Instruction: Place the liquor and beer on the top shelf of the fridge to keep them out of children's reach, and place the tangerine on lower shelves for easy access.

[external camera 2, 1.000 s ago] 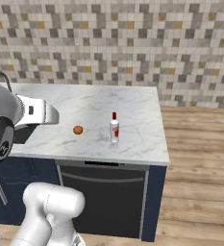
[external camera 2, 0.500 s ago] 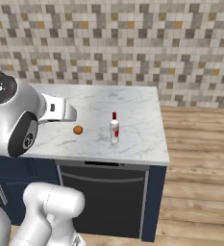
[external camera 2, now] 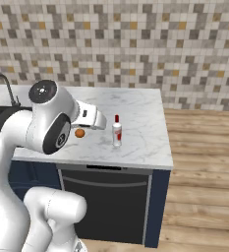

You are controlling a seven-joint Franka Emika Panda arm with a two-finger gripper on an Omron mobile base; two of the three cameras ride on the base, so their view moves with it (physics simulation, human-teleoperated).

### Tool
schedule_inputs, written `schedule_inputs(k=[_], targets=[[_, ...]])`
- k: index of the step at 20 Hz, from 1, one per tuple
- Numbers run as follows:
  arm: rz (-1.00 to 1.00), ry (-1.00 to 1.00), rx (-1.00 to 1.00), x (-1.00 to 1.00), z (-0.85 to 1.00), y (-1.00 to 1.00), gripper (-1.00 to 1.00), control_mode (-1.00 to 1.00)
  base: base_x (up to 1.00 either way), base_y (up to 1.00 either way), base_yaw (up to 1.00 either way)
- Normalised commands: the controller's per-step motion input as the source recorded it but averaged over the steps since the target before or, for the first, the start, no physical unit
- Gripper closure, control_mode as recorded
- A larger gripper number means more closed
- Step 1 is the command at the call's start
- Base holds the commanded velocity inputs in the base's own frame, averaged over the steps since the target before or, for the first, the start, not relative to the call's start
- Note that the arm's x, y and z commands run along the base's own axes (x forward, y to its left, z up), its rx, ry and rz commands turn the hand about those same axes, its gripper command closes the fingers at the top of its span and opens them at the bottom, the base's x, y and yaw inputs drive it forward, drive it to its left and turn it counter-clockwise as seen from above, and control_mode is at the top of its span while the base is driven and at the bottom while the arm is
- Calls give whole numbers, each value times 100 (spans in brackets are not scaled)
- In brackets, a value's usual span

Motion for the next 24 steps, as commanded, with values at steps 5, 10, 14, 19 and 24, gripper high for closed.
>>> schedule_inputs(k=[5, 10, 14, 19, 24], targets=[[1, 0, 3, 50, -14, -30, -100, -100, 0, 0, 0], [10, -21, 24, 21, -33, -41, -100, -100, 0, 0, 0], [28, -24, 19, 25, -45, -19, -100, -100, 0, 0, 0], [30, -18, 10, 44, -36, -2, -100, -100, 0, 0, 0], [26, -9, 3, 50, -13, 0, -100, -100, 0, 0, 0]])
